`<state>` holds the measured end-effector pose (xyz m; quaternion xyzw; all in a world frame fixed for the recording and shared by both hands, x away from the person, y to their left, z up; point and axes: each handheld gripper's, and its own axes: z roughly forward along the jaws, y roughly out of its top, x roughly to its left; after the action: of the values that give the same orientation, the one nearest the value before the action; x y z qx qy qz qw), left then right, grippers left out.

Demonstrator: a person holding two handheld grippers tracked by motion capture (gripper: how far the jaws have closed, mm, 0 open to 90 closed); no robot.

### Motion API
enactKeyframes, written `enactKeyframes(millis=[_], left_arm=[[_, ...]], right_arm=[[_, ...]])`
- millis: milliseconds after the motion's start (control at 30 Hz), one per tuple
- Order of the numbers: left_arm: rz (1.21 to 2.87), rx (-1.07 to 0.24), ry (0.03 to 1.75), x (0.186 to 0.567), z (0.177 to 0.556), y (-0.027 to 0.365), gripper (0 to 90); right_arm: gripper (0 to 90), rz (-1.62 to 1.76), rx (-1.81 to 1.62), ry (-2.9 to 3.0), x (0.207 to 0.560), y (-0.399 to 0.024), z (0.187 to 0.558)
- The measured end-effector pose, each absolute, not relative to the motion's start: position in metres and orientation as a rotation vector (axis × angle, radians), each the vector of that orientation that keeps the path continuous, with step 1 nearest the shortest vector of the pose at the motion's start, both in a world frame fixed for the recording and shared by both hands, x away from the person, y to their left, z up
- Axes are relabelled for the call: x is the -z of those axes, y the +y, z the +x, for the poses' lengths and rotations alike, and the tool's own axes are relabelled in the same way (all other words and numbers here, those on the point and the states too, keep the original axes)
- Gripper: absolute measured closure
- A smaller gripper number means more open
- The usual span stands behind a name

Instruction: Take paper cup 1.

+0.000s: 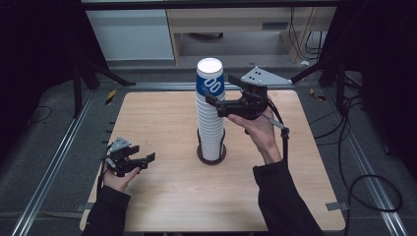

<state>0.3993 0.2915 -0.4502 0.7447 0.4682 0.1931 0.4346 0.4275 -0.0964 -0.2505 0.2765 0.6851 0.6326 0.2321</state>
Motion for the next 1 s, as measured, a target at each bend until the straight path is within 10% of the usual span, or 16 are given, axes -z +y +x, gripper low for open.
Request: enactKeyframes(millis=[1000], left_arm=[[1.888, -0.481, 1.17, 0.453, 0.401, 0.288, 21.6]], right_arm=[[16.4, 0.779, -1.68, 1.925, 0.254, -0.068, 0.459]])
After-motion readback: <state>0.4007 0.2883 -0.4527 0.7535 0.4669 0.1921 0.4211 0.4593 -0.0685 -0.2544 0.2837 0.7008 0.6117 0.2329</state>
